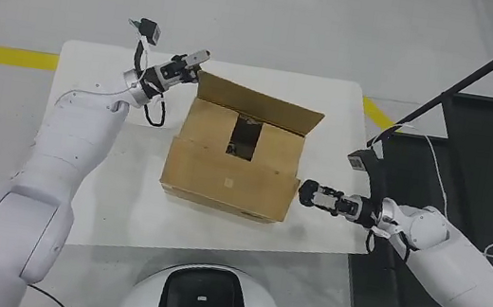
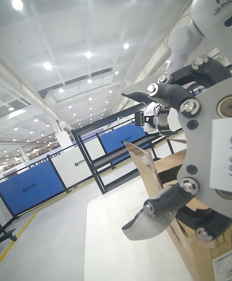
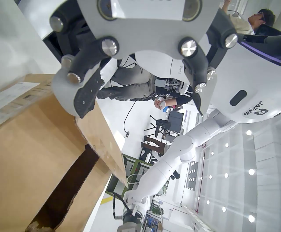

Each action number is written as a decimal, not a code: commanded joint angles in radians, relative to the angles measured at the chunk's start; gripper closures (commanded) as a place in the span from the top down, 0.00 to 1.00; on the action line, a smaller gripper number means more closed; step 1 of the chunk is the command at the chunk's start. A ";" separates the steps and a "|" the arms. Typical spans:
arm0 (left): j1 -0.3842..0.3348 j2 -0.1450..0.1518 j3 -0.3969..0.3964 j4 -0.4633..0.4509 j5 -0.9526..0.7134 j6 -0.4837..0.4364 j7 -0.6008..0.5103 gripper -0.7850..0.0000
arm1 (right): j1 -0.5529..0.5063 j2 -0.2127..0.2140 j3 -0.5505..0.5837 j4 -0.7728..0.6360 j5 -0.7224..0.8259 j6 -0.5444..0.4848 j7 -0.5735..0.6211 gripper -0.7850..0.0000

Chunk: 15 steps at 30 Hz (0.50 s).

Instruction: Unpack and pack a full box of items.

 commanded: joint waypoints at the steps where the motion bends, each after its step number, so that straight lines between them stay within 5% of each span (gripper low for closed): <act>1: 0.020 0.013 0.004 -0.056 -0.018 0.030 -0.030 1.00 | 0.004 -0.006 -0.004 -0.003 -0.011 0.030 -0.012 1.00; 15: 0.149 0.135 0.045 -0.358 -0.099 0.225 -0.225 1.00 | 0.052 -0.056 -0.031 -0.032 -0.081 0.185 -0.070 1.00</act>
